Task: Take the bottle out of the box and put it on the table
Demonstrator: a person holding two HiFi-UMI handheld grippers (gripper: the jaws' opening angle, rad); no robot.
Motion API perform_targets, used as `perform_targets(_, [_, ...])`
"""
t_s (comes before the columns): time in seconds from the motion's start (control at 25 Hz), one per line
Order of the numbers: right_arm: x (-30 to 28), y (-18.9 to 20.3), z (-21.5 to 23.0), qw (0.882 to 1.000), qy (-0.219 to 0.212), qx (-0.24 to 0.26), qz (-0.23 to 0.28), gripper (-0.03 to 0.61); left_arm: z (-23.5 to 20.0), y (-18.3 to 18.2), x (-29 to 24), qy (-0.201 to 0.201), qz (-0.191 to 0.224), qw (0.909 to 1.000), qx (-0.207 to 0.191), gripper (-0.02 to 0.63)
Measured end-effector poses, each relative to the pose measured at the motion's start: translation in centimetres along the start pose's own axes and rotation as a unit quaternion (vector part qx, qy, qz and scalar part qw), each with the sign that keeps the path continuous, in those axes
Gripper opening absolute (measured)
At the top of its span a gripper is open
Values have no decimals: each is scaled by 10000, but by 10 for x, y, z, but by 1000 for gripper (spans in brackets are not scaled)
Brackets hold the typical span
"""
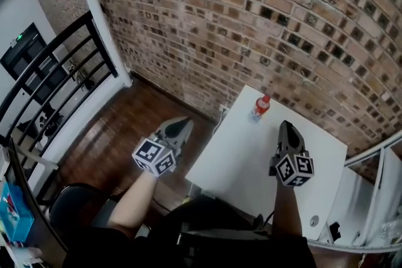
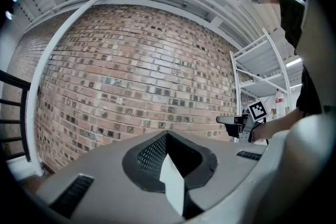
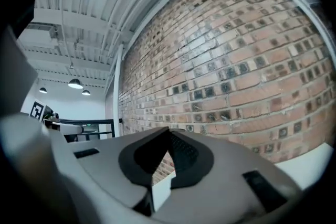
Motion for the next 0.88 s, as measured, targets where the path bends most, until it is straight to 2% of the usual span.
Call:
perform_targets(0.24, [75, -6, -16, 9984, 377, 394, -142, 5, 35, -11, 28, 348, 154, 9992, 85, 5])
perform_targets(0.4, [124, 13, -16, 9942, 585, 796, -434, 3, 73, -4, 35, 731, 139, 9969, 248, 5])
perform_targets(0.56, [168, 19, -16, 9930, 777, 708, -547, 3, 107, -2, 40, 1059, 3, 9939, 318, 5])
perform_targets(0.88, [230, -8, 10, 9935, 1017, 498, -140, 3, 158, -7, 38, 1301, 77, 9909, 332, 5])
Point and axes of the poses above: the fingertips, and each gripper's own axes: x backward along the fingers, z to its right, y out of its underside, the point moved 1 cm from there along x, backward along the fingers, and after that the axes turned 8 degrees about y, right-handed, at the moved point
